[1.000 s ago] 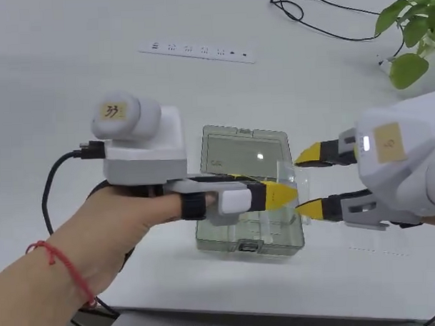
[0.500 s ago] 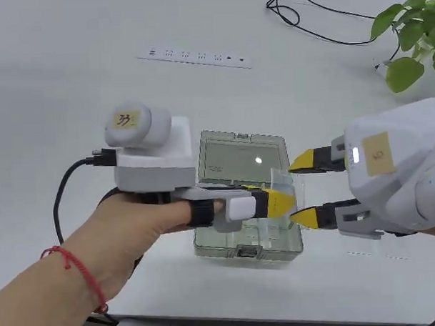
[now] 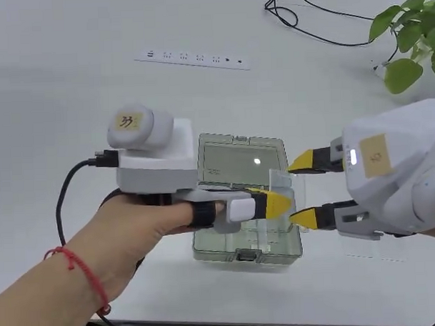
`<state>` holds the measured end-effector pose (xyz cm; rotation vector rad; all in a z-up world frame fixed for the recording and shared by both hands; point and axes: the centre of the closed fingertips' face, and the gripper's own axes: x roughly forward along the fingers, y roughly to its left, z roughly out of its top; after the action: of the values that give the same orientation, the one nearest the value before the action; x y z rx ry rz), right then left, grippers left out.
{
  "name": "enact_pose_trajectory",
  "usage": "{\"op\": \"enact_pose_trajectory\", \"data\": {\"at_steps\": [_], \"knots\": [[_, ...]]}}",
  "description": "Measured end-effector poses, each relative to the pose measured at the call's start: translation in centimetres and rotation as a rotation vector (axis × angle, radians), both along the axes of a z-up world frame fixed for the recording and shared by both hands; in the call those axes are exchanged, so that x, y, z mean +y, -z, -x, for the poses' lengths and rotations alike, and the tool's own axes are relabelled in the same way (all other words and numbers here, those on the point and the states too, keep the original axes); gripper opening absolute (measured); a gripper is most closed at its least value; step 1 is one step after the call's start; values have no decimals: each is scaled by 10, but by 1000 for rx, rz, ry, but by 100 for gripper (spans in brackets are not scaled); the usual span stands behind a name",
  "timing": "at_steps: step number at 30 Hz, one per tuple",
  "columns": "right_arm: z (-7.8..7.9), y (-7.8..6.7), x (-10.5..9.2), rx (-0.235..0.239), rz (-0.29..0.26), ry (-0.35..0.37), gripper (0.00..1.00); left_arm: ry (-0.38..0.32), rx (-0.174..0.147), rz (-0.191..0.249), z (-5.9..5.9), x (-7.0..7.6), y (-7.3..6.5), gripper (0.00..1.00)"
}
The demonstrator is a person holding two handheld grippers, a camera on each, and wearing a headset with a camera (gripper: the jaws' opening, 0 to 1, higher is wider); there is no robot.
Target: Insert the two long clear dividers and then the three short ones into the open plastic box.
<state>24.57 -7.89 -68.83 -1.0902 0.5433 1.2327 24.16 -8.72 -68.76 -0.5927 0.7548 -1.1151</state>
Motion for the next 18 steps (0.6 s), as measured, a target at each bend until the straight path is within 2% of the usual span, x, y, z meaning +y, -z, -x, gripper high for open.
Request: {"op": "enact_pose_trajectory", "data": {"at_steps": [18], "knots": [[-2, 1, 1, -22, 6, 0, 34, -1, 19, 12, -1, 0, 1, 0]]}}
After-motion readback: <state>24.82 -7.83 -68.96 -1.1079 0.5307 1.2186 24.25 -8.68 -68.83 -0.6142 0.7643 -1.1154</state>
